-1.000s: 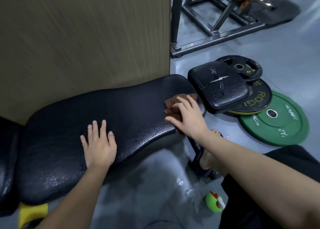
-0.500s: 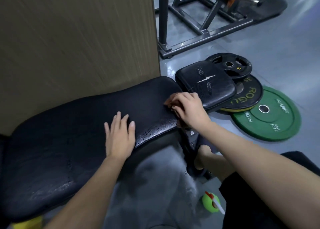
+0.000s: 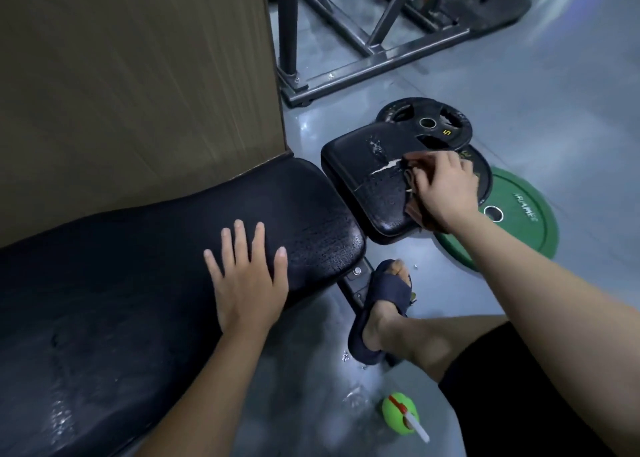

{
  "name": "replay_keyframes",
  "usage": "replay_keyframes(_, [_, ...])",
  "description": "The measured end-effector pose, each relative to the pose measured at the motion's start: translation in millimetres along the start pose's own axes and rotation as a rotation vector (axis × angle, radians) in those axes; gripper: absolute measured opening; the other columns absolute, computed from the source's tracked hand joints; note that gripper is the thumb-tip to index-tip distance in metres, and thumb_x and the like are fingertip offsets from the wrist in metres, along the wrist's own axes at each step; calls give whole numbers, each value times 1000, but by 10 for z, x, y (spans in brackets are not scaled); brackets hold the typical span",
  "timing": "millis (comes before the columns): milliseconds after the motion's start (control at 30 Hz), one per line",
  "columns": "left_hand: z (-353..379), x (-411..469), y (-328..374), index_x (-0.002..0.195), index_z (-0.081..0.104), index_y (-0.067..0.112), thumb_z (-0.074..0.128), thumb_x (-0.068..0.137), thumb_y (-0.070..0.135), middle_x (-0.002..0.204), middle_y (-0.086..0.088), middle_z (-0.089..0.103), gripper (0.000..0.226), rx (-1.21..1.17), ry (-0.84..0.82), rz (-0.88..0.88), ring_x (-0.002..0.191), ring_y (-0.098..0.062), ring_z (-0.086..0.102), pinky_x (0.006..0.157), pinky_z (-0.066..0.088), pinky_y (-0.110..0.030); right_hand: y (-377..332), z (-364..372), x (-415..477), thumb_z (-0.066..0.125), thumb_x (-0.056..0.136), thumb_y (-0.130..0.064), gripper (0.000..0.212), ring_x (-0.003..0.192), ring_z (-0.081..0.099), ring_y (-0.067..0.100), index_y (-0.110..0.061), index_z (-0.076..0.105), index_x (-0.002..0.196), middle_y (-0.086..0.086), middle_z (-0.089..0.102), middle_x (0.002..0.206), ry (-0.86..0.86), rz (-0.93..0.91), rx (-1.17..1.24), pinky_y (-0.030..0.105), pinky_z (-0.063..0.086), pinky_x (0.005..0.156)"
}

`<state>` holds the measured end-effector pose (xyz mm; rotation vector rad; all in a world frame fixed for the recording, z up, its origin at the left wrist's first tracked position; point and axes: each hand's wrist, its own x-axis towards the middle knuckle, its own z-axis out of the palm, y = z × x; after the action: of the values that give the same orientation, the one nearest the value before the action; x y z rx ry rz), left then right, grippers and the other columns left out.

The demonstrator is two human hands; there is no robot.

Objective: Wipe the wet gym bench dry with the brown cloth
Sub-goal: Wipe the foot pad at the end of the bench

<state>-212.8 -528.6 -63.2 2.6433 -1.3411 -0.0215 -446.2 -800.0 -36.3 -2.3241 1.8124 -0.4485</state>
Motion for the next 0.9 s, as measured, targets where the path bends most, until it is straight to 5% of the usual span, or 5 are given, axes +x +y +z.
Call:
replay_keyframes(133, [15,1,-1,161,28,22,18,103,58,170,-8,19,69,-10,-17,-15,158,-28,11,126,9,-58,-188,60,-7,45,103,-44,47,124,45,49,-4,51,127,23,51,137,18,201,9,60,37,103])
replay_keyframes(267, [-2,-1,28,159,32,21,22,103,57,168,-10,24,68,12,4,-16,156,-30,17,124,13,-59,-512,131,-317,46,103,-42,43,124,46,46,-5,57,122,20,55,134,35,24,-62,57,37,100])
replay_keyframes(500, [-21,3,49,159,33,21,22,99,59,168,-10,25,72,19,-8,-15,156,-31,18,124,13,-60,-789,332,-889,53,97,-37,65,114,56,45,1,42,150,15,56,146,-66,-313,-175,50,47,90])
replay_keyframes(800, [-25,-7,71,157,37,18,25,98,56,167,-13,29,71,9,15,-11,155,-33,21,122,16,-63,-320,88,-496,39,107,-43,62,154,20,41,-10,28,159,8,32,167,-165,-82,-143,58,9,124])
replay_keyframes(900, [-28,9,98,157,37,18,25,97,54,166,-13,30,71,41,18,-20,155,-33,23,122,18,-62,-415,163,-498,38,105,-41,59,146,35,49,-6,44,152,13,46,159,-143,-259,-95,65,24,118])
